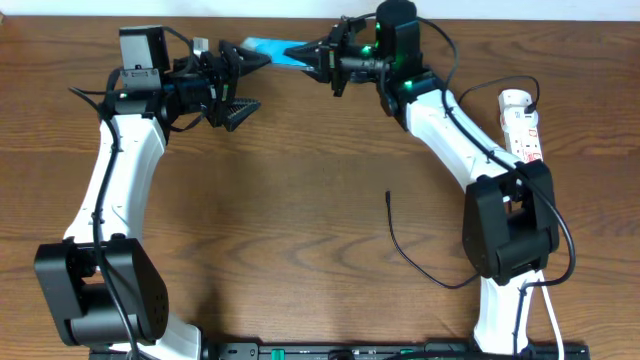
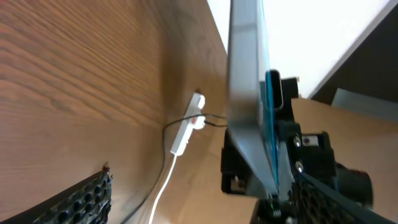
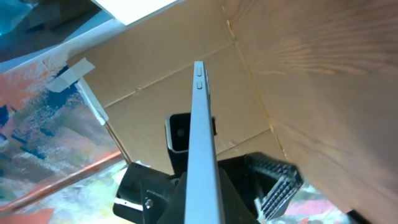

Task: Plug charger to phone and switch on socket

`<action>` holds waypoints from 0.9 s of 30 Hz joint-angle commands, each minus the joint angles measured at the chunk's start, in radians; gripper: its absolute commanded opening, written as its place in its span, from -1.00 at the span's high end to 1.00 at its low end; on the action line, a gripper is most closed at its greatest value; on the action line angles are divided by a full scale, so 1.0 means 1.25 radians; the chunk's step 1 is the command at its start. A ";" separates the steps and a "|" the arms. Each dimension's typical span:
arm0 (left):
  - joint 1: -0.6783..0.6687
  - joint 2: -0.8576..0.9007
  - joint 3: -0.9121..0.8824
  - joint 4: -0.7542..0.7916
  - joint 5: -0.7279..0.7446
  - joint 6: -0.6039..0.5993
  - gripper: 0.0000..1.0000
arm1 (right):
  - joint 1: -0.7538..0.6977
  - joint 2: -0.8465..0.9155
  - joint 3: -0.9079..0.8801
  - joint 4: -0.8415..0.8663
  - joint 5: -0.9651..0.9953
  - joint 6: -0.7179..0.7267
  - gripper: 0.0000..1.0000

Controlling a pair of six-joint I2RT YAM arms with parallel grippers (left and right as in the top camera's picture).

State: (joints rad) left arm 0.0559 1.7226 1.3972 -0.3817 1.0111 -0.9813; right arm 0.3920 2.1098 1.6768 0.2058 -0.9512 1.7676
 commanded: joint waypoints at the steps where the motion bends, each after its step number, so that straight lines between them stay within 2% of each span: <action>1: 0.000 0.000 0.000 0.002 -0.039 0.015 -0.83 | 0.017 -0.003 0.018 0.009 -0.016 0.045 0.97; 10: 0.000 0.000 0.000 0.006 -0.110 -0.125 -0.80 | 0.047 -0.003 0.018 0.009 -0.016 0.020 0.97; 13: 0.000 0.000 0.000 0.006 -0.114 -0.170 -0.51 | 0.050 -0.003 0.018 0.007 -0.016 -0.035 0.98; 15: 0.000 0.000 0.000 0.006 -0.114 -0.193 -0.42 | 0.051 -0.003 0.018 -0.017 -0.016 -0.060 0.97; 18: 0.000 0.000 0.000 0.006 -0.122 -0.221 -0.33 | 0.053 -0.003 0.018 -0.038 -0.016 -0.096 0.97; 24: 0.000 0.000 0.000 0.009 -0.128 -0.229 -0.30 | 0.056 -0.003 0.018 -0.043 -0.016 -0.143 0.97; 26: 0.000 0.000 0.000 0.009 -0.128 -0.238 -0.15 | 0.060 -0.003 0.018 -0.042 -0.016 -0.147 0.97; 27: 0.000 0.000 0.000 0.009 -0.129 -0.244 0.03 | 0.063 -0.003 0.018 -0.042 -0.016 -0.154 0.97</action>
State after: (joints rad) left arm 0.0559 1.7226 1.3972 -0.3737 0.8581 -1.2606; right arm 0.4484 2.1124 1.6768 0.1463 -0.9539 1.6268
